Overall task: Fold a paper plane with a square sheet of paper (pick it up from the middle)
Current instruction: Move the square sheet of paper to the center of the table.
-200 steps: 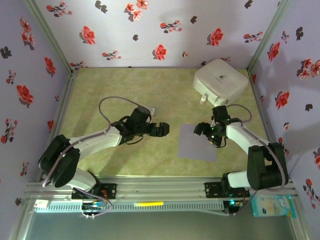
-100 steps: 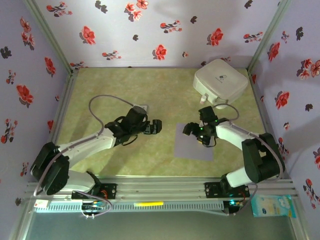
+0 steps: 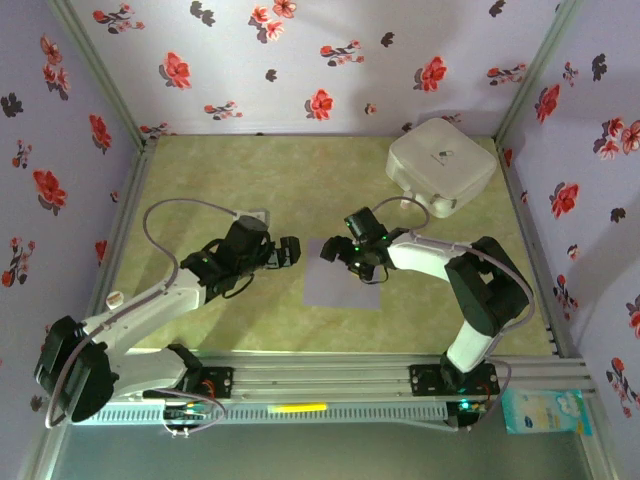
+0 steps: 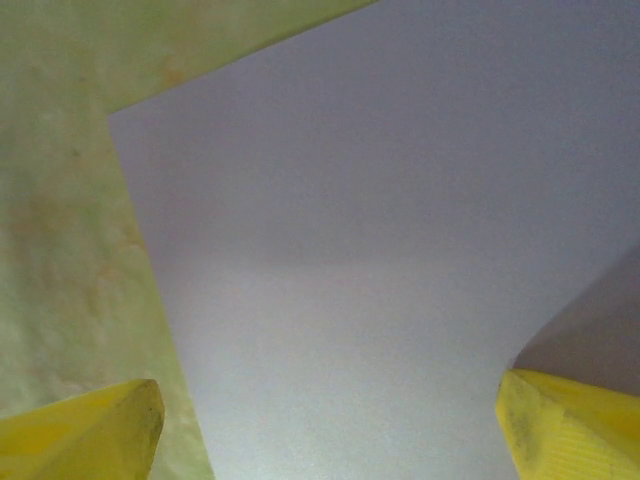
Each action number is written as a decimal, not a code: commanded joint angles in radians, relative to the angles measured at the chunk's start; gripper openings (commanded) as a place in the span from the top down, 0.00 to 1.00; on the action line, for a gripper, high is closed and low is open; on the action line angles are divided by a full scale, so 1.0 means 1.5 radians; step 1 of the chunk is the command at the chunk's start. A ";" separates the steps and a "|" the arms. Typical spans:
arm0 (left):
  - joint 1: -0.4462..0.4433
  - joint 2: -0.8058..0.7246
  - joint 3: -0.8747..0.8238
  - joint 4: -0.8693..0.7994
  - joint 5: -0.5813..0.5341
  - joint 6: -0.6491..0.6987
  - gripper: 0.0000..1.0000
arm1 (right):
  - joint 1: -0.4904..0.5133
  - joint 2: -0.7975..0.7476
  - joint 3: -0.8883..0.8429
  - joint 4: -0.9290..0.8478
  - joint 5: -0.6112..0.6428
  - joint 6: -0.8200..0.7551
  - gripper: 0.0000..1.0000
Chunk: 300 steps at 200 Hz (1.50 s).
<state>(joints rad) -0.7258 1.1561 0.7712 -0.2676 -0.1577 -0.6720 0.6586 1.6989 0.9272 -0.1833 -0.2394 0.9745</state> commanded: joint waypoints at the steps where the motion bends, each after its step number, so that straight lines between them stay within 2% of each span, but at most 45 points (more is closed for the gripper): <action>1: 0.009 -0.023 -0.011 -0.026 -0.015 -0.014 0.00 | 0.007 -0.010 0.030 -0.026 0.015 0.013 0.12; 27: 0.009 -0.032 -0.013 -0.027 -0.012 -0.002 0.00 | -0.018 -0.049 0.045 -0.117 0.090 -0.058 0.11; 60: 0.009 -0.026 -0.006 -0.018 0.010 0.008 0.00 | -0.065 -0.036 0.037 -0.115 0.006 -0.123 0.11; 99: 0.009 -0.005 0.007 -0.010 0.033 0.006 0.00 | -0.072 0.003 0.051 -0.139 0.018 -0.154 0.11; 150: 0.009 -0.006 0.015 -0.022 0.034 0.018 0.00 | -0.057 0.025 0.026 -0.084 -0.025 -0.111 0.13; 236: 0.043 -0.050 -0.002 -0.065 -0.018 0.009 0.00 | 0.032 0.068 0.029 0.016 0.007 0.077 0.14; 270: 0.047 -0.058 0.001 -0.077 0.003 0.032 0.00 | 0.032 -0.007 0.016 0.071 0.006 0.066 0.13; 300: 0.047 -0.023 0.030 -0.087 0.049 0.048 0.06 | 0.007 -0.090 0.016 -0.005 0.075 0.009 0.11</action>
<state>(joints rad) -0.6609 1.0817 0.7658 -0.3550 -0.1417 -0.6411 0.7010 1.6882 0.9600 -0.1314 -0.2226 1.0439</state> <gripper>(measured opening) 0.964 0.883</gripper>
